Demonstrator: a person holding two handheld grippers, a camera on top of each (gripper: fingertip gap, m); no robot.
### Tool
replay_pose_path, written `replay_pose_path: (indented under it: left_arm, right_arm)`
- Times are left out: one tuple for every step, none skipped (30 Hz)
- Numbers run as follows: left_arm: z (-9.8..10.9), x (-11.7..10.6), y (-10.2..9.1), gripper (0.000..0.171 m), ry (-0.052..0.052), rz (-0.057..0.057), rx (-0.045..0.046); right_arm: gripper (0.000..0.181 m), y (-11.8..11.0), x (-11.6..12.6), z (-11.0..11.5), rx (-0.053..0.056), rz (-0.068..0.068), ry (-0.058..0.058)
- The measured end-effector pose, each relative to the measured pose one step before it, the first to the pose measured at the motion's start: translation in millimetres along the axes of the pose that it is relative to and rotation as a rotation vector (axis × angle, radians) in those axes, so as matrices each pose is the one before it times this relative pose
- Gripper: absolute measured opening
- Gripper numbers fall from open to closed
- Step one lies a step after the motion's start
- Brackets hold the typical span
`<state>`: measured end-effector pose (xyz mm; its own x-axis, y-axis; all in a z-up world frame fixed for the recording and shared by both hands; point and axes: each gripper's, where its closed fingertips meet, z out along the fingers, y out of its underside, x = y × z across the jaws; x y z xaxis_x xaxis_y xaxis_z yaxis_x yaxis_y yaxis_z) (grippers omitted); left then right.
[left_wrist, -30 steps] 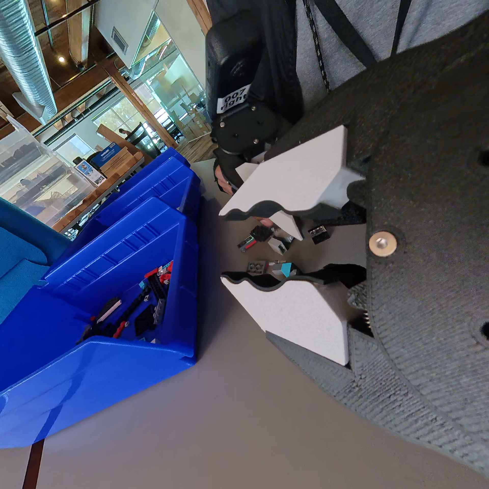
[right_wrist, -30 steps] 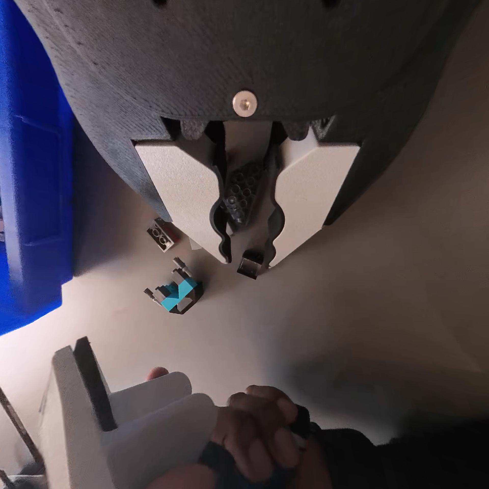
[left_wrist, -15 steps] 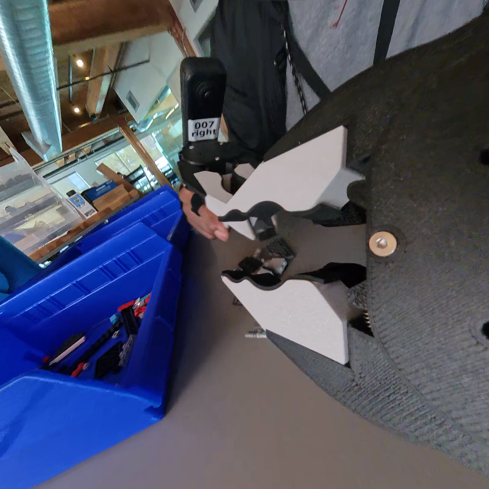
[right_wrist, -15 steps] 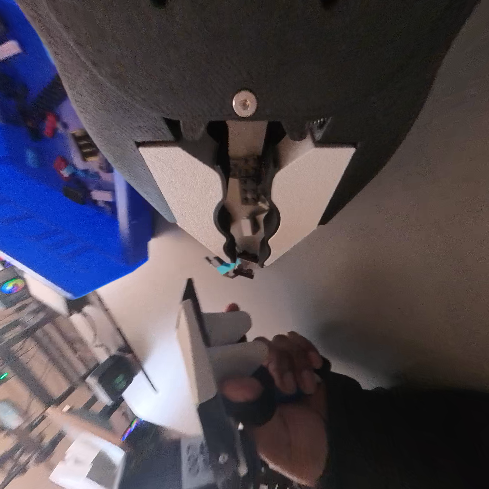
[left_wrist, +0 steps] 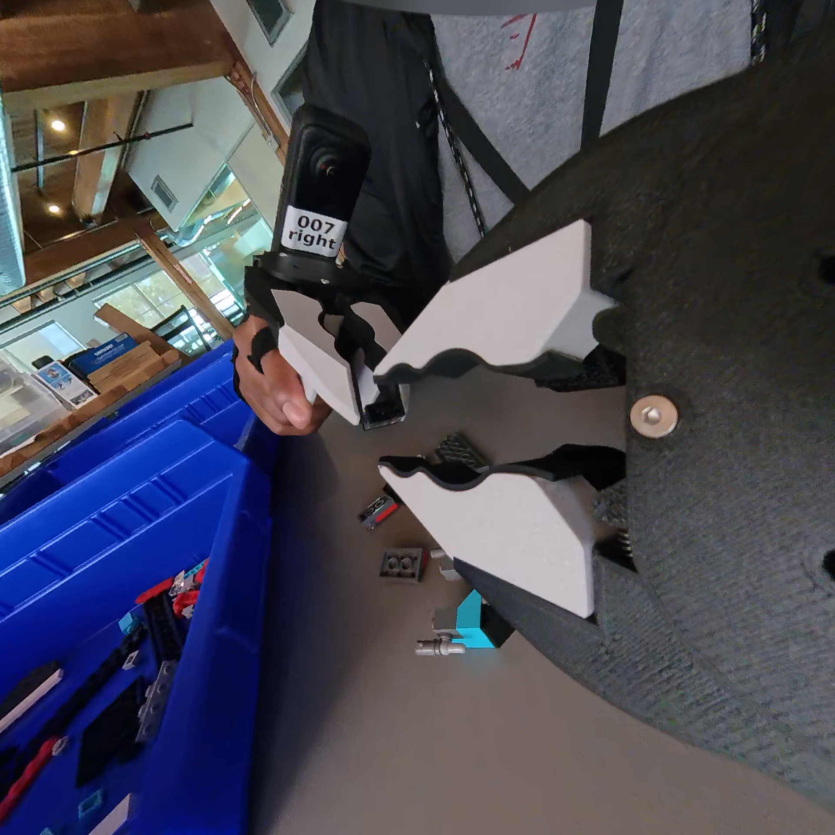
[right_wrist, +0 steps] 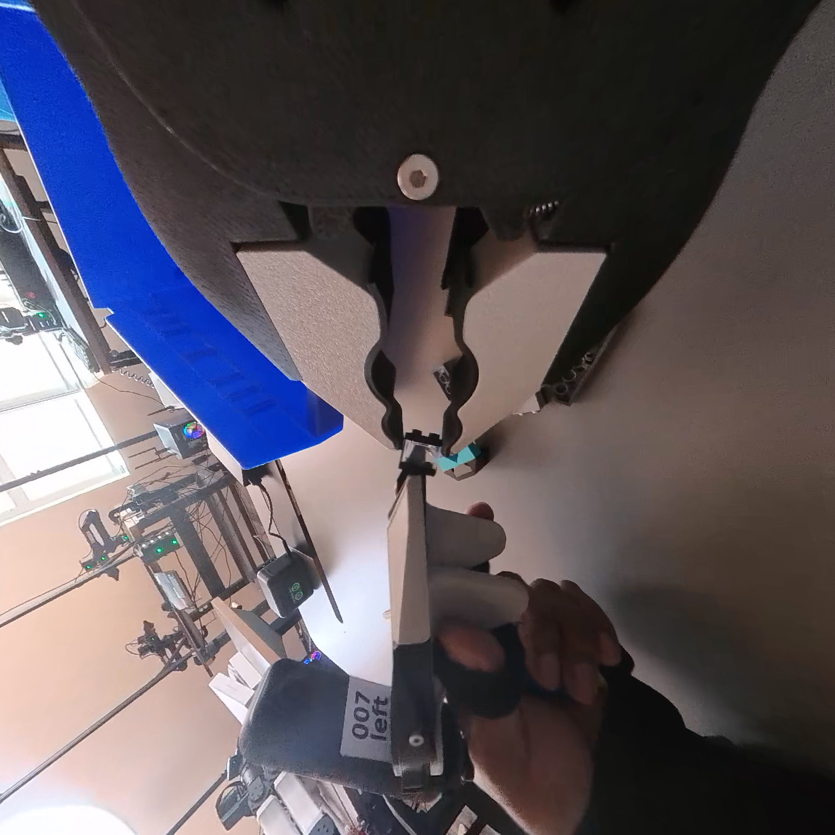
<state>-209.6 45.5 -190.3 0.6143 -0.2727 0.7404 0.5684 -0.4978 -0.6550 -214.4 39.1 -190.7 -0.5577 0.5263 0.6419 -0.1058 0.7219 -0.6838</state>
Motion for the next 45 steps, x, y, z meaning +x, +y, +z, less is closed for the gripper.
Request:
replay_pose_path:
  left_arm:
    - [0.62,-0.37,0.68,0.030,-0.0065,0.0089,-0.00348]
    - [0.47,0.44,0.17,0.028,-0.0001,0.0065,-0.00033]
    - [0.37,0.72,0.09,0.026,0.0039,0.0027,0.00050]
    - [0.14,0.59,-0.10,0.023,0.0030,0.0028,0.00128]
    - [-0.02,0.13,-0.28,0.020,0.0008,0.0053,0.00322]
    - [-0.01,0.09,-0.26,0.018,0.0017,0.0053,0.00281]
    - [-0.07,0.64,-0.17,0.014,0.0054,0.0041,0.00298]
    - [-0.02,0.87,-0.51,0.010,0.0079,0.0032,0.00512]
    - [-0.08,0.95,-0.69,0.008,0.0087,0.0027,0.00717]
    - [-0.32,1.51,-1.58,0.008,0.0131,0.0002,0.01125]
    - [-0.50,1.88,-2.20,0.008,0.0163,-0.0018,0.01547]
    - [-0.65,2.00,-2.64,0.008,0.0165,-0.0053,0.01828]
    - [-0.69,1.86,-2.58,0.008,0.0166,-0.0097,0.01913]
    - [-0.58,1.94,-2.21,0.008,0.0182,-0.0129,0.01717]
    - [-0.29,1.76,-1.74,0.008,0.0173,-0.0119,0.01336]
    - [0.01,1.69,-1.04,0.008,0.0157,-0.0096,0.00948]
    - [0.47,1.55,-0.37,0.008,0.0138,-0.0085,0.00548]
    - [0.84,1.64,0.01,0.008,0.0131,-0.0070,0.00328]
    - [0.90,1.61,0.16,0.008,0.0129,-0.0070,0.00232]
    - [0.96,1.05,0.57,0.008,0.0093,-0.0068,0.00051]
    - [0.68,0.55,0.25,0.008,0.0061,-0.0048,0.00105]
    - [0.43,0.74,0.18,0.008,0.0072,-0.0043,0.00191]
    - [0.31,0.84,0.15,0.008,0.0085,-0.0052,0.00087]
    - [0.02,1.03,-0.23,0.008,0.0095,-0.0049,0.00258]
    - [0.24,0.79,0.19,0.008,0.0074,-0.0046,-0.00034]
    - [0.15,0.35,0.05,0.008,0.0037,-0.0058,0.00044]
    - [0.20,-0.35,-0.07,0.010,0.0000,-0.0090,0.00102]
    - [0.40,-1.12,-0.08,0.018,-0.0036,-0.0083,0.00058]
    - [0.52,-0.84,0.81,0.024,-0.0018,-0.0055,-0.00441]
    - [0.85,-0.26,1.40,0.025,-0.0002,0.0009,-0.00732]
    - [1.07,-0.03,1.47,0.025,-0.0018,0.0045,-0.00698]
    - [1.26,0.78,1.60,0.024,0.0029,0.0048,-0.00847]
    - [0.94,0.65,1.02,0.018,0.0016,0.0073,-0.00520]
    - [0.13,0.07,-0.65,0.009,-0.0029,0.0100,0.00674]
    - [-0.20,0.52,-1.14,0.008,0.0023,0.0049,0.00862]
    - [-0.01,0.08,-0.25,0.008,0.0010,0.0033,0.00191]
    - [0.07,0.01,-0.49,0.008,-0.0005,0.0066,0.00458]
    - [-0.07,-0.08,-0.18,0.008,-0.0007,0.0032,0.00098]
    - [-0.01,0.36,0.15,0.008,0.0025,0.0016,-0.00108]
    - [-0.13,0.54,-0.19,0.008,0.0031,-0.0005,-0.00046]
    - [-0.17,0.56,-0.28,0.008,0.0031,-0.0019,0.00160]
    - [-0.06,0.61,0.00,0.008,0.0045,-0.0026,0.00039]
    - [-0.01,0.60,0.28,0.008,0.0047,-0.0016,-0.00213]
    - [-0.04,0.25,0.04,0.008,0.0029,-0.0036,-0.00050]
    - [-0.13,-0.22,-0.35,0.008,0.0003,-0.0032,0.00236]
  right_arm:
    - [0.017,0.03,0.37,-0.04,-0.0004,-0.0041,0.0031]
    - [0.017,0.08,0.07,-0.06,-0.0008,-0.0036,0.0011]
    - [0.017,-0.23,0.28,-0.14,0.0003,-0.0025,0.0027]
    - [0.017,-0.61,-0.09,-0.20,0.0030,-0.0019,0.0003]
    - [0.017,-0.56,-0.37,-0.13,0.0027,-0.0012,-0.0018]
    - [0.017,-0.14,-0.42,-0.01,-0.0008,-0.0024,-0.0014]
    - [0.017,-0.06,0.06,-0.12,0.0004,-0.0049,0.0029]
    - [0.017,-0.53,0.21,-0.27,0.0033,-0.0032,0.0023]
    - [0.017,-1.17,0.73,-0.56,0.0075,0.0019,0.0034]
    - [0.017,-1.55,1.55,-0.75,0.0116,0.0085,0.0051]
    - [0.017,-2.03,2.14,-1.10,0.0164,0.0144,0.0063]
    - [0.017,-1.98,2.20,-1.26,0.0171,0.0174,0.0048]
    - [0.018,-1.82,2.07,-1.36,0.0172,0.0159,0.0036]
    - [0.021,-1.92,1.37,-1.37,0.0185,0.0123,0.0012]
    - [0.024,-1.32,1.31,-0.99,0.0154,0.0096,0.0025]
    - [0.027,-1.24,0.88,-0.67,0.0130,0.0041,0.0030]
    - [0.028,-1.24,0.60,-0.24,0.0105,-0.0010,0.0043]
    - [0.028,-0.66,-0.04,0.04,0.0056,-0.0034,0.0025]
    - [0.028,-0.35,-0.38,0.22,0.0033,-0.0058,0.0027]
    - [0.026,-0.73,-0.07,0.07,0.0045,-0.0074,0.0064]
    - [0.023,-1.05,-0.10,-0.06,0.0055,-0.0056,0.0045]
    - [0.019,-1.06,0.34,-0.16,0.0050,-0.0022,0.0055]
    - [0.017,-1.10,0.92,-0.48,0.0054,-0.0012,0.0062]
    - [0.017,-0.95,0.06,-0.40,0.0050,-0.0009,0.0003]
    - [0.017,-0.79,-0.08,-0.46,0.0044,0.0017,-0.0023]
    - [0.017,-0.25,0.12,-0.14,0.0010,0.0032,-0.0018]
    - [0.017,0.12,0.30,-0.12,-0.0009,0.0011,0.0006]
    - [0.017,0.21,-0.25,-0.03,-0.0009,-0.0004,-0.0028]
    - [0.017,0.03,-0.47,0.08,-0.0006,-0.0009,-0.0026]
    - [0.017,0.18,-0.61,0.20,-0.0018,-0.0010,-0.0027]
    - [0.017,0.23,-0.45,0.23,-0.0017,-0.0014,-0.0013]
    - [0.017,-0.06,-0.43,0.16,-0.0008,-0.0015,-0.0005]
    - [0.017,-0.21,-0.04,0.07,0.0000,-0.0012,0.0007]
    - [0.017,-0.29,0.13,-0.10,0.0012,-0.0003,0.0011]
    - [0.017,-0.09,0.73,-0.11,0.0004,0.0014,0.0042]
    - [0.017,-0.65,0.41,-0.23,0.0034,0.0033,0.0014]
    - [0.017,-0.51,0.54,-0.17,0.0021,0.0042,0.0016]
    - [0.017,-0.18,0.20,-0.08,0.0002,0.0020,-0.0005]
    - [0.017,-0.57,-0.08,-0.21,0.0028,0.0009,-0.0012]
    - [0.017,-0.59,0.16,-0.16,0.0026,0.0022,0.0003]
    - [0.017,-0.61,0.15,-0.07,0.0015,0.0031,0.0008]
    - [0.017,-0.59,-0.02,-0.19,0.0016,0.0024,-0.0009]
    - [0.017,-0.57,-0.26,-0.25,0.0018,0.0009,-0.0025]
    - [0.017,-0.17,0.00,-0.12,-0.0001,0.0001,-0.0005]
    - [0.017,0.27,0.21,0.08,-0.0020,-0.0001,0.0012]
